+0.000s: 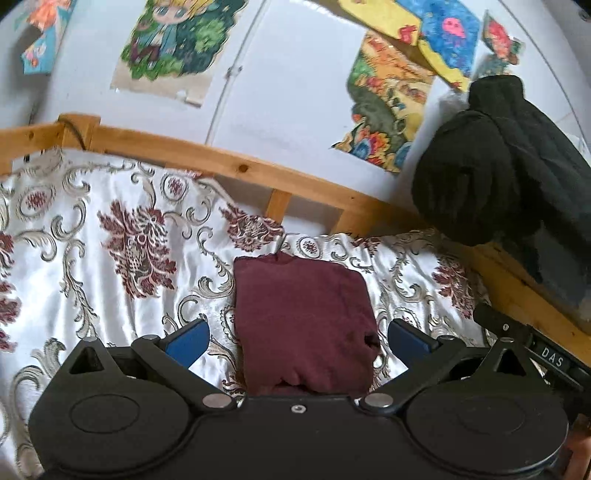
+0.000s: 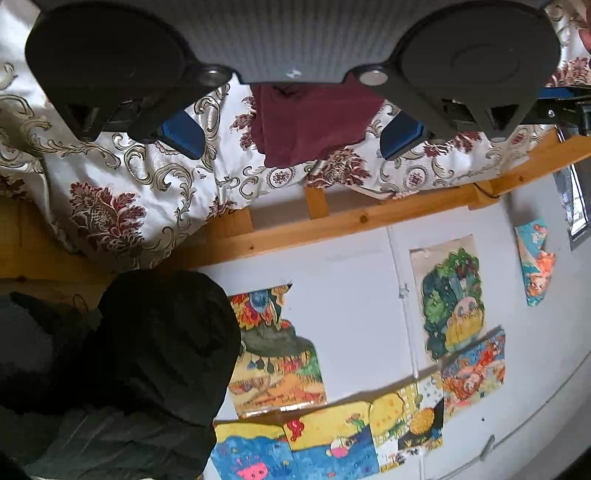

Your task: Fold small clothes

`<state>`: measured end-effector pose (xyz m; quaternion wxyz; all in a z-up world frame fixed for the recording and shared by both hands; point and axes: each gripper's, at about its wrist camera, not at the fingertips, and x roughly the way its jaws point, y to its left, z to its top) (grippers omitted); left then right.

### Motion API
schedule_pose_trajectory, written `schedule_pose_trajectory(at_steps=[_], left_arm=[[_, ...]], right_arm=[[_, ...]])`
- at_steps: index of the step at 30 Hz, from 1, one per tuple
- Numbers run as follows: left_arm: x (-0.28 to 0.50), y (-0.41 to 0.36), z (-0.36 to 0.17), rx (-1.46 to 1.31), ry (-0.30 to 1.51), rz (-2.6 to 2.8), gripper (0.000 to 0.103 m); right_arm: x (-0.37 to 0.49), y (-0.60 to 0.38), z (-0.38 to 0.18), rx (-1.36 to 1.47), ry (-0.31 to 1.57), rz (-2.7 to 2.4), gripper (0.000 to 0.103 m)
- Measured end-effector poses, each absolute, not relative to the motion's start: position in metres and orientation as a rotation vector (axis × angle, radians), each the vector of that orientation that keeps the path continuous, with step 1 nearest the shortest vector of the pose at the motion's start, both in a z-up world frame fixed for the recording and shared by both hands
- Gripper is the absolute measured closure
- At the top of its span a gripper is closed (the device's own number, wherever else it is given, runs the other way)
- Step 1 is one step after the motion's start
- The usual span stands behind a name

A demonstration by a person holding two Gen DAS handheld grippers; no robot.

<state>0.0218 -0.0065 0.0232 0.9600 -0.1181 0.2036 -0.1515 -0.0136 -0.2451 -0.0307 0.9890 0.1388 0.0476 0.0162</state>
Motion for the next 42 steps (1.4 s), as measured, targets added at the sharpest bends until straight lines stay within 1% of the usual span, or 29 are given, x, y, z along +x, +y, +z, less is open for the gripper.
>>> schedule_pose_trajectory(at_steps=[6, 12, 18, 22, 25, 34, 42], left_arm=[[-0.018, -0.008, 0.031, -0.18, 0.369, -0.284, 0.001], [-0.048, -0.008, 0.031, -0.122, 0.364, -0.271, 0.001], [-0.068, 0.001, 0.016, -0.169, 0.363, -0.184, 0.001], [-0.073, 0.006, 0.006, -0.14, 0.379, -0.15, 0.001], [-0.074, 0.002, 0.002, -0.096, 0.371, -0.15, 0.001], [-0.066, -0.017, -0.012, 0.023, 0.422, -0.173, 0.001], [-0.063, -0.019, -0.014, 0.03, 0.448, -0.168, 0.001]], right_arm=[[-0.047, -0.237, -0.029, 0.266, 0.089, 0.055, 0.0], [-0.075, -0.229, -0.028, 0.248, 0.087, 0.06, 0.0], [-0.096, -0.224, -0.036, 0.301, 0.163, 0.079, 0.0], [-0.113, -0.219, -0.043, 0.3, 0.184, 0.028, 0.0], [-0.119, -0.212, -0.045, 0.244, 0.182, 0.001, 0.0], [-0.104, -0.2, -0.054, 0.205, 0.258, 0.019, 0.0], [-0.099, -0.207, -0.057, 0.243, 0.289, 0.005, 0.0]])
